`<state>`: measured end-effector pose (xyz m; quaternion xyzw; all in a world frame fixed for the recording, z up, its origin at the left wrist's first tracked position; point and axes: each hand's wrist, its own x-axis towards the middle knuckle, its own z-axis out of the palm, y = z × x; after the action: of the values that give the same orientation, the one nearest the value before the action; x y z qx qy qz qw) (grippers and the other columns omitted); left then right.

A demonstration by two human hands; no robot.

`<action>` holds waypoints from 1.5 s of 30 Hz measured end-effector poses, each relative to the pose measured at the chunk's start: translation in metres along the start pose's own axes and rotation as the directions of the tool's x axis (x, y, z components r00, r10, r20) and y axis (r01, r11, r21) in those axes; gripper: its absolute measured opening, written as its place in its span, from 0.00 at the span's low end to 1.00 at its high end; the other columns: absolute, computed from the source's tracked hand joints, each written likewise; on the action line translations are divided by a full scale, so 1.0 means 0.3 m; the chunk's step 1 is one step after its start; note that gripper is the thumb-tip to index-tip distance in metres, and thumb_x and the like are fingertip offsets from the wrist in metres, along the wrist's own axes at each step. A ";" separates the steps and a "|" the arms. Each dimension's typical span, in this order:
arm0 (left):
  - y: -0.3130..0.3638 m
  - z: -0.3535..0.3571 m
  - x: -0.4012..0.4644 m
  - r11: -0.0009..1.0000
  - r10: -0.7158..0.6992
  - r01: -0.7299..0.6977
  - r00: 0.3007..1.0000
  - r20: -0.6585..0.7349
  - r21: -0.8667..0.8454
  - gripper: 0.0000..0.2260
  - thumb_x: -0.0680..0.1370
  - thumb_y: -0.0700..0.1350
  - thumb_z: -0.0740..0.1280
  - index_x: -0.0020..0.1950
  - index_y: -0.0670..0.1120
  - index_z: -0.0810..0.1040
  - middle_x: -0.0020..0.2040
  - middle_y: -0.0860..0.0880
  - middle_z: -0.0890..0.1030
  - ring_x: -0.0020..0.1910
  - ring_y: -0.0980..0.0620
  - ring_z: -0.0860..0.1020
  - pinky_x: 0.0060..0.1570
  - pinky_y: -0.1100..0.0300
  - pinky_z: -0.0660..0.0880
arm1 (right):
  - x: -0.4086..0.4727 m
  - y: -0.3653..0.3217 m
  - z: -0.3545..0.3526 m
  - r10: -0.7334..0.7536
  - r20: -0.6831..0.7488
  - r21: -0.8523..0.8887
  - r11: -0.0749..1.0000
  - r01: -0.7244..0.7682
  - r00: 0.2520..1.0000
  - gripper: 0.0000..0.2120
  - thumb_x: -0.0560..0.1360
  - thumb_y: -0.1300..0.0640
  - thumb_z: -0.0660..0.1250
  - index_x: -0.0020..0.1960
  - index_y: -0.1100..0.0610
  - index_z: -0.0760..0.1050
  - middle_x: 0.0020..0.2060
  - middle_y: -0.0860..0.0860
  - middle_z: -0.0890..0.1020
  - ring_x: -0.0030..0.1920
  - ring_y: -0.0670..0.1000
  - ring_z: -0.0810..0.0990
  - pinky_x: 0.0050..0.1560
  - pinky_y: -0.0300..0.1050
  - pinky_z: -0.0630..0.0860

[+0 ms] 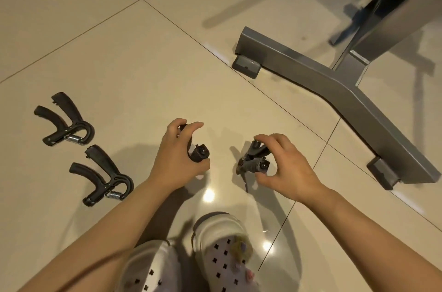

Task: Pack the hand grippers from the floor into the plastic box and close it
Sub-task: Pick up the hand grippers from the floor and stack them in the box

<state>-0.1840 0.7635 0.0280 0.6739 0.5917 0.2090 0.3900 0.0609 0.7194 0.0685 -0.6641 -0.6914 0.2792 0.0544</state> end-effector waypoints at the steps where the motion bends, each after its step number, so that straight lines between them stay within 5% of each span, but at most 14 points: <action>1: 0.019 -0.016 -0.017 0.999 0.025 -0.025 1.000 -0.013 -0.022 0.33 0.61 0.51 0.70 0.66 0.54 0.71 0.67 0.52 0.62 0.61 0.54 0.67 0.58 0.69 0.63 | -0.015 -0.021 -0.013 -0.021 -0.011 -0.008 1.000 0.021 1.000 0.36 0.65 0.54 0.72 0.70 0.46 0.63 0.58 0.46 0.67 0.54 0.46 0.70 0.49 0.35 0.64; 5: 0.148 -0.101 -0.070 0.988 0.155 -0.155 0.988 0.022 -0.006 0.33 0.63 0.48 0.71 0.68 0.54 0.69 0.67 0.54 0.61 0.61 0.60 0.65 0.55 0.80 0.56 | -0.089 -0.099 -0.075 -0.035 -0.072 0.072 0.997 0.040 0.997 0.35 0.69 0.55 0.73 0.70 0.42 0.61 0.58 0.44 0.64 0.52 0.44 0.68 0.48 0.33 0.65; 10: 0.355 -0.252 -0.183 0.937 0.342 -0.345 0.938 0.050 0.064 0.36 0.61 0.51 0.70 0.69 0.55 0.67 0.64 0.55 0.62 0.61 0.52 0.68 0.61 0.58 0.69 | -0.229 -0.223 -0.197 -0.007 -0.232 0.271 0.960 0.072 0.973 0.35 0.69 0.56 0.75 0.69 0.40 0.61 0.64 0.45 0.66 0.61 0.43 0.67 0.62 0.38 0.65; 14: 0.514 -0.379 -0.305 0.903 0.423 -0.426 0.904 0.058 0.055 0.34 0.61 0.48 0.73 0.66 0.57 0.69 0.62 0.56 0.63 0.59 0.55 0.70 0.59 0.56 0.73 | -0.378 -0.353 -0.309 -0.057 -0.341 0.249 0.957 0.148 0.938 0.38 0.66 0.56 0.77 0.69 0.41 0.61 0.65 0.45 0.67 0.62 0.43 0.68 0.62 0.40 0.66; 20: 0.773 -0.487 -0.466 0.851 0.422 -0.483 0.862 0.281 0.206 0.35 0.64 0.42 0.77 0.67 0.57 0.67 0.62 0.56 0.63 0.57 0.57 0.68 0.46 0.78 0.65 | -0.642 -0.444 -0.434 -0.076 -0.408 0.264 0.944 0.198 0.910 0.35 0.65 0.55 0.77 0.66 0.42 0.66 0.63 0.45 0.69 0.62 0.46 0.69 0.63 0.47 0.70; 24: 0.914 -0.521 -0.581 0.849 0.406 -0.485 0.853 0.329 0.209 0.37 0.64 0.41 0.78 0.67 0.60 0.66 0.65 0.52 0.63 0.61 0.51 0.67 0.51 0.62 0.69 | -0.811 -0.434 -0.483 -0.008 -0.456 0.315 0.934 0.169 0.890 0.31 0.68 0.57 0.76 0.65 0.42 0.67 0.64 0.45 0.68 0.63 0.47 0.69 0.61 0.43 0.70; 28: 1.077 -0.457 -0.692 0.769 0.513 -0.598 0.788 0.340 0.225 0.37 0.66 0.40 0.77 0.69 0.59 0.65 0.61 0.53 0.61 0.57 0.50 0.67 0.45 0.63 0.70 | -0.959 -0.421 -0.533 0.075 -0.518 0.335 0.934 0.122 0.852 0.28 0.69 0.55 0.75 0.64 0.43 0.68 0.64 0.46 0.68 0.62 0.47 0.68 0.62 0.46 0.69; 35: 1.243 -0.303 -0.794 0.665 0.688 -0.746 0.637 0.346 0.051 0.38 0.64 0.41 0.78 0.68 0.58 0.65 0.64 0.52 0.60 0.61 0.52 0.63 0.58 0.64 0.64 | -1.234 -0.381 -0.668 0.213 -0.534 0.397 0.918 0.021 0.818 0.28 0.67 0.58 0.76 0.61 0.43 0.70 0.61 0.45 0.71 0.61 0.46 0.70 0.55 0.45 0.69; 45: 1.351 0.070 -0.817 0.606 0.734 -0.789 0.505 0.454 -0.103 0.36 0.64 0.43 0.79 0.66 0.61 0.67 0.65 0.55 0.58 0.63 0.53 0.64 0.60 0.63 0.64 | -1.572 -0.143 -0.719 0.430 -0.586 0.421 0.886 -0.195 0.687 0.29 0.66 0.59 0.76 0.63 0.44 0.69 0.61 0.48 0.72 0.61 0.48 0.71 0.56 0.45 0.70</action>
<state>0.0366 0.5241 0.3725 0.9149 0.1371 0.1612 0.3437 0.1717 0.3412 0.4084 -0.8099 -0.4446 0.1395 0.3563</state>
